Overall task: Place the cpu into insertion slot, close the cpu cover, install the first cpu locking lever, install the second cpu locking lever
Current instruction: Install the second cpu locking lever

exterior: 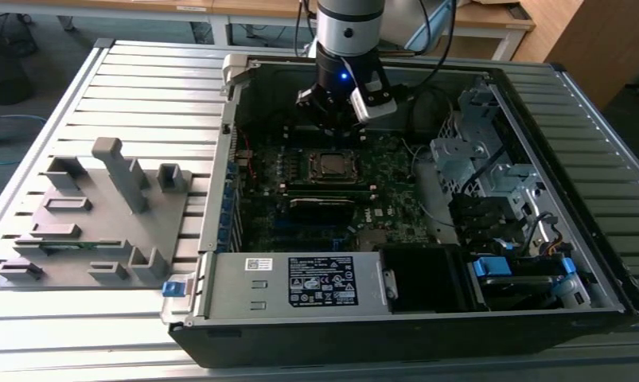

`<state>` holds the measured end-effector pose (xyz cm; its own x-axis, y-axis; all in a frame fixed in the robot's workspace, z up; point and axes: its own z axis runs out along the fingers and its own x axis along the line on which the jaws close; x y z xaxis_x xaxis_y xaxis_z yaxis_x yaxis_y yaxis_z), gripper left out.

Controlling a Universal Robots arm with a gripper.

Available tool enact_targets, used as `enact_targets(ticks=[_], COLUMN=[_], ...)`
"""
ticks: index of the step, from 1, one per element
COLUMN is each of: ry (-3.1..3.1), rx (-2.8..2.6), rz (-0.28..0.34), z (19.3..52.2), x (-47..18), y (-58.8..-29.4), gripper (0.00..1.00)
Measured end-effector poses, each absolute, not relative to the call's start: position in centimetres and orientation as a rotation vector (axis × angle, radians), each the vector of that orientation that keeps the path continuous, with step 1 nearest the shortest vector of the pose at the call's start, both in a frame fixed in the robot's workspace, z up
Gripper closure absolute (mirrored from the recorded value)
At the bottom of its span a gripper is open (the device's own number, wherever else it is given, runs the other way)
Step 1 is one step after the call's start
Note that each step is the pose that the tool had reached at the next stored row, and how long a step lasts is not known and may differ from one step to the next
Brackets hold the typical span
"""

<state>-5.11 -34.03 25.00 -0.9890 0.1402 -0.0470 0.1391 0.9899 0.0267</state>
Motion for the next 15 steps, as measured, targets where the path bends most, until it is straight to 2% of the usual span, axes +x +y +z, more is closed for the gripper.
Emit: enact_targets(ticks=[15], ry=[3.085], rx=[0.217], rz=[0.036], z=[25.02], x=[-5.11], y=[-34.26], gripper=[0.9])
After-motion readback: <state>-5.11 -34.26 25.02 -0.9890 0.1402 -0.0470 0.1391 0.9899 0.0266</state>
